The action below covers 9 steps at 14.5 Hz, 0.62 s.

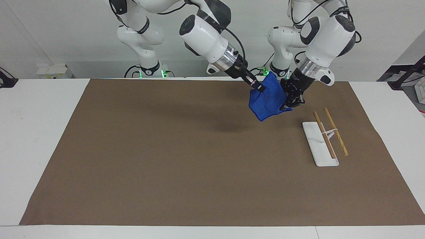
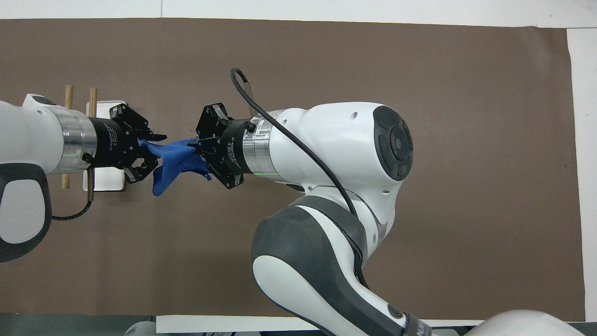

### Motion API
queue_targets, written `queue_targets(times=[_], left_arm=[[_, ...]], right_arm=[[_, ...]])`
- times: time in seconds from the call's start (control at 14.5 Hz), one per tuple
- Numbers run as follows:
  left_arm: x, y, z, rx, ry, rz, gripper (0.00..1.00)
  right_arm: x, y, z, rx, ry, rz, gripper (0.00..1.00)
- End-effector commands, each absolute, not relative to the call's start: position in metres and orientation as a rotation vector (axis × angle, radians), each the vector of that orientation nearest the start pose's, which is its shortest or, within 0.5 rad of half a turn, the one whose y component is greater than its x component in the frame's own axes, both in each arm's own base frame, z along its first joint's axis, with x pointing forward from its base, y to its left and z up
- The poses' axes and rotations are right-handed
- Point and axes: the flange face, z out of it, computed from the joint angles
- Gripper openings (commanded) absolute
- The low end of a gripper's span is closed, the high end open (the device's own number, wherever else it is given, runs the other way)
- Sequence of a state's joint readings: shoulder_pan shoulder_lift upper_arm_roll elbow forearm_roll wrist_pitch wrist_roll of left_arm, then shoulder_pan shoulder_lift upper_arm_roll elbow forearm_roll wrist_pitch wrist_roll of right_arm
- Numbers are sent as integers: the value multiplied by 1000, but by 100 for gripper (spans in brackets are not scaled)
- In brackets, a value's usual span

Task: Right arm passes towel to left arm to hang
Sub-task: 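Grasp the towel with the left gripper beside the right gripper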

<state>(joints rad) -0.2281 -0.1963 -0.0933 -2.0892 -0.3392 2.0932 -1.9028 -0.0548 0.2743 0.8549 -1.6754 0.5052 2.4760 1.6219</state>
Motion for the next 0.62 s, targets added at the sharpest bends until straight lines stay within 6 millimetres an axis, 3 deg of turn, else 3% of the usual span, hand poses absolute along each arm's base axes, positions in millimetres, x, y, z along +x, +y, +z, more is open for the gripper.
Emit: queue_targets(times=[0.0,0.34,0.41,0.55], left_arm=[[481,-177,529,1809,2142,-249,0],[481,-178,530,1812,2138,-249,0],[480,-178,530,1815,2135,-249,0],[480,-180,529,1821,2130,-248,0]], right_arm=[[508,435,561,-1898,1332,489,0],[508,435,562,-1903,1327,481,0],[508,434,562,-1905,1326,479,11],[507,434,562,-1911,1322,472,100]])
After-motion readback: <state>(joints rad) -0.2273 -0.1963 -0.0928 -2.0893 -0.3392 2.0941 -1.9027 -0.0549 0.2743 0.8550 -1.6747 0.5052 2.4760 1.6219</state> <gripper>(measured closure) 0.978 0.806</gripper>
